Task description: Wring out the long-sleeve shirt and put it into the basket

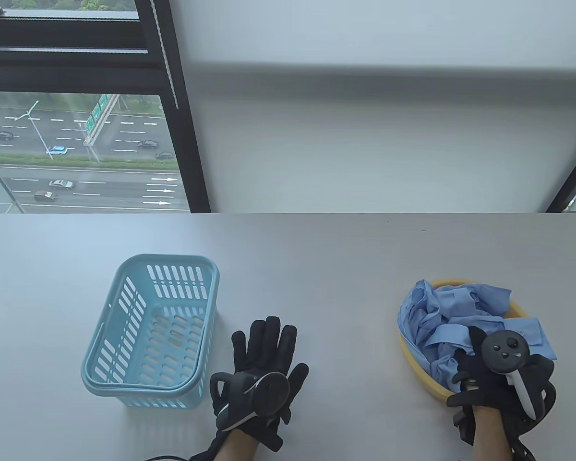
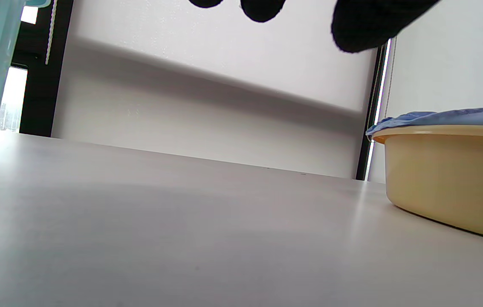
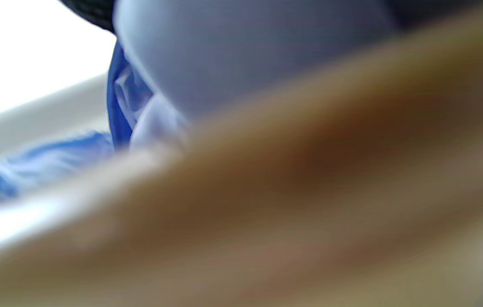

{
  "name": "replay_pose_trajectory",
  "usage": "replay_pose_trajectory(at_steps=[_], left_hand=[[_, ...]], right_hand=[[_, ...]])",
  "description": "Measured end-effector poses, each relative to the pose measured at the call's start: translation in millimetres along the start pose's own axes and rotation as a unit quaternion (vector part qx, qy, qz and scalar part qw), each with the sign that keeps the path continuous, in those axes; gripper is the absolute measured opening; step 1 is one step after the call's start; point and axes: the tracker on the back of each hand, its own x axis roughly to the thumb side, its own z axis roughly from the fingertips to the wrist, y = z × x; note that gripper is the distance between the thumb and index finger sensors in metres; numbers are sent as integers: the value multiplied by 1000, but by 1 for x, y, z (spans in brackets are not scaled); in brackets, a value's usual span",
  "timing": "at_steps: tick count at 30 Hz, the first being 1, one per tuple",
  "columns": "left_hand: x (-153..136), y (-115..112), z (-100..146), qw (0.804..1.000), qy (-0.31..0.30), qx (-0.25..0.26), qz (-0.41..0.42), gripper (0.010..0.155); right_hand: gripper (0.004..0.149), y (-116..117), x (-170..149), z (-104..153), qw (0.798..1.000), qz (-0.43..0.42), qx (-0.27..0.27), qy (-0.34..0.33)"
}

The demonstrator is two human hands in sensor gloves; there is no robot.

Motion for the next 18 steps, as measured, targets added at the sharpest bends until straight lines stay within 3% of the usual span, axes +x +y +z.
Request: replay_pose_trajectory(at_steps=[5,7,9,12,14,18], left_hand=[[-1,1,0,1000,1,2,2,77],[0,0,0,1000,0,3,2,77],[0,0,0,1000,-1,1,3,77],[0,0,0,1000,-2,1,3,77],[-1,0,0,1000,-1,2,5,77],[-1,0,0,1000,-1,3,10,77]], right_hand=[[54,-15,-21,2,979,-203,-13,-30],[54,-15,-30,1,953,-299,14,-43],[54,-15,-35,0,915,-393,58,-69],[54,-16,-32,1,871,-469,90,-115],[54,-19,-25,3,852,-490,104,-151],[54,-30,-5,13,834,-501,89,-211]])
